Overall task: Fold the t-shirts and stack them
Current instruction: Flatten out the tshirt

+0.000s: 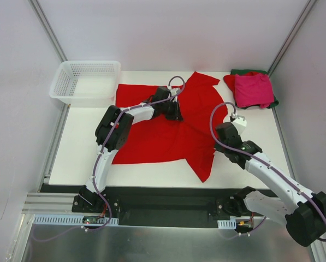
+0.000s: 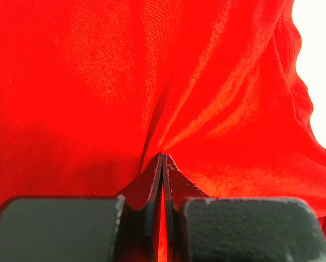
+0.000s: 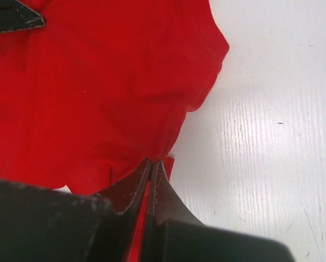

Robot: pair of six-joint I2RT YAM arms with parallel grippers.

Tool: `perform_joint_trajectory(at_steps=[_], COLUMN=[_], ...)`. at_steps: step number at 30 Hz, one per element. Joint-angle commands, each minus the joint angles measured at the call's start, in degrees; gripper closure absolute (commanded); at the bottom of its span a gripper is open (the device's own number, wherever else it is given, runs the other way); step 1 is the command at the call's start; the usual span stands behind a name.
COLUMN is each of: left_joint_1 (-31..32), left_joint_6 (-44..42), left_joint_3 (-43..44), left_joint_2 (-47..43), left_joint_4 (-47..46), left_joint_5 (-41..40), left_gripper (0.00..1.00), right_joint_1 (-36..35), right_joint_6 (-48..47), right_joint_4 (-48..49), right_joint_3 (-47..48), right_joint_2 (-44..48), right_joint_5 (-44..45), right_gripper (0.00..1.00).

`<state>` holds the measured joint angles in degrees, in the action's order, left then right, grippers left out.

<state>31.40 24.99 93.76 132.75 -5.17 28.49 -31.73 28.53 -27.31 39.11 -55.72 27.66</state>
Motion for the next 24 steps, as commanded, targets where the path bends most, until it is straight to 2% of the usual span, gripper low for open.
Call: perform_joint_trajectory(at_steps=[1, 12, 13, 14, 16, 19, 24], left_joint_1=[-0.99, -0.99, -0.99, -0.90, -0.90, -0.99, -1.16], left_joint_6=[-0.82, -0.82, -0.82, -0.82, -0.91, -0.91, -0.56], left_joint_3=[-1.65, -1.82, -1.82, -1.82, -1.91, -1.91, -1.47], left_joint_2=[-1.88, -1.97, -1.97, -1.97, -2.05, -2.14, -1.88], left_joint_4=[3.15, 3.15, 3.15, 3.15, 3.24, 3.24, 3.32], left_joint_5=[-1.95, -1.95, -2.03, -2.12, -2.21, -2.21, -2.30], left_gripper=[1.00, 1.00, 1.00, 1.00, 1.00, 1.00, 1.00], right_joint_1=[0.26, 0.17, 0.26, 0.17, 0.26, 0.26, 0.26], right_joint_6=[-4.97, -7.35, -7.44, -7.18, -6.48, -4.38, 0.02], right_joint_4=[2.33, 7.27, 6.40, 5.78, 4.81, 3.24, 0.95], right_joint_3=[3.33, 6.67, 7.20, 7.73, 7.91, 5.90, -0.95], right_joint_2=[-4.46, -11.85, -12.47, -13.09, -12.83, -9.94, -3.18], right_joint_5=[-2.86, -1.65, -0.77, -0.24, 0.46, 0.20, -1.46], right_gripper=[0.99, 0.97, 0.88, 0.67, 0.56, 0.52, 0.51])
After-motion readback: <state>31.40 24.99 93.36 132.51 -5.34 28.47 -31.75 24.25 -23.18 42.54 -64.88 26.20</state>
